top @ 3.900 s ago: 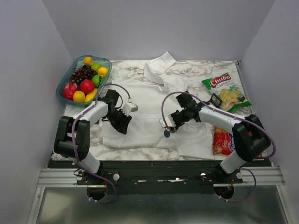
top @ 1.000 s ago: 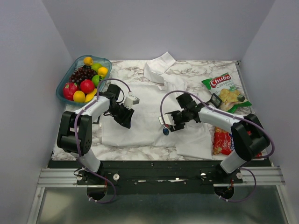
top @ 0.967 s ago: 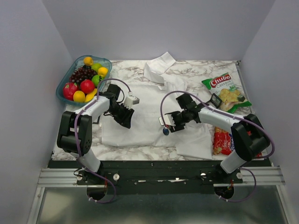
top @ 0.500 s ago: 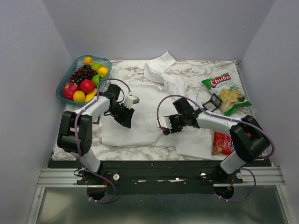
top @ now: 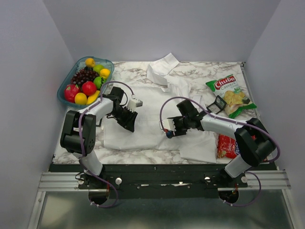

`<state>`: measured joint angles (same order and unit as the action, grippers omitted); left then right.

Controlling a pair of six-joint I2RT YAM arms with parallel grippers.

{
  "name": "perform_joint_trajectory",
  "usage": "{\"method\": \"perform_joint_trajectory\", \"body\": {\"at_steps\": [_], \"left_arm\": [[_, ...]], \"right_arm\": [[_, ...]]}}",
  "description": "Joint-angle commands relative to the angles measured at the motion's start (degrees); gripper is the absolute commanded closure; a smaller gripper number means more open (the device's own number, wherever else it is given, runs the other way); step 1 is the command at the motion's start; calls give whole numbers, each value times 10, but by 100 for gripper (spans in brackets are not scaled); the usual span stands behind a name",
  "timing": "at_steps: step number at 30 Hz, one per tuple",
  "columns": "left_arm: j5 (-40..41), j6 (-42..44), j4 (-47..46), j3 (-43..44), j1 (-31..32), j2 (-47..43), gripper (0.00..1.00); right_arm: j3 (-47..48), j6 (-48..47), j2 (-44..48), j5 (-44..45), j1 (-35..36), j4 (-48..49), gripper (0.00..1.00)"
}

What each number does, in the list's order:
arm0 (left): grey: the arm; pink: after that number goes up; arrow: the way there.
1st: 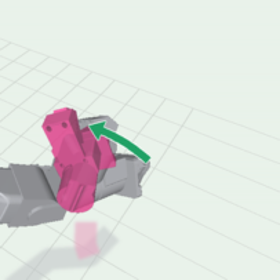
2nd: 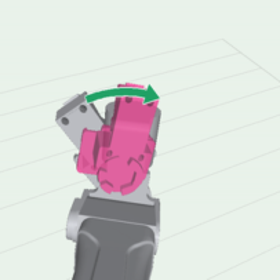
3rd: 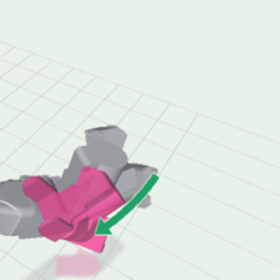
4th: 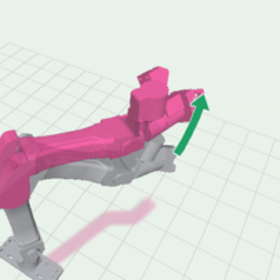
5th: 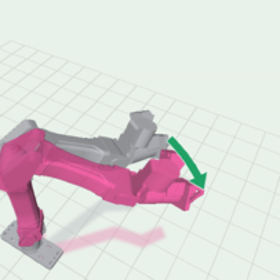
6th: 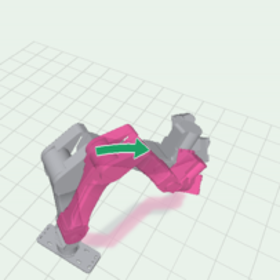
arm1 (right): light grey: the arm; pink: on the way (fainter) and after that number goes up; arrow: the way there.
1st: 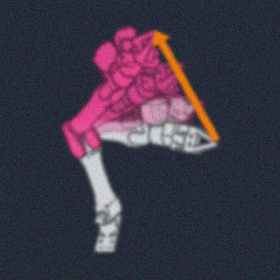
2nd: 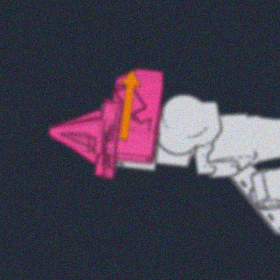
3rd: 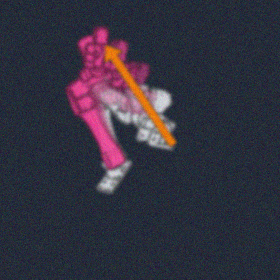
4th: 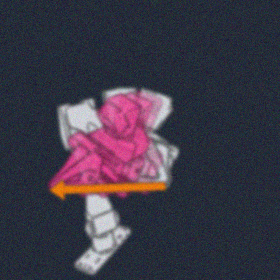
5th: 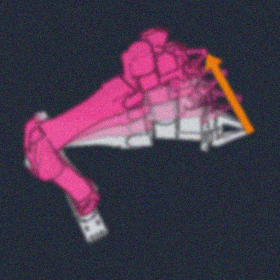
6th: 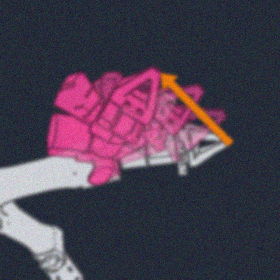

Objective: Remove the brooch from the garment

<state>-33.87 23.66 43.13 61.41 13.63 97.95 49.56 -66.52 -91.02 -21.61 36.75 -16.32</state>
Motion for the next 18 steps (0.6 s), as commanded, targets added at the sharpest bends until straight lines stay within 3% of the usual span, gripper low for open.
{"method": "perform_joint_trajectory", "body": {"at_steps": [1, 7, 18], "left_arm": [[-19, -3, -5, 14, -1, 4, 52], [-16, -2, -3, 2, -1, -1, 52], [-17, 0, 4, 30, -1, 11, 52]], "right_arm": [[4, -7, 0, -27, 2, -49, 40], [2, 16, -22, 43, 2, 16, 43], [11, 17, -10, 65, 1, 42, 48]]}}
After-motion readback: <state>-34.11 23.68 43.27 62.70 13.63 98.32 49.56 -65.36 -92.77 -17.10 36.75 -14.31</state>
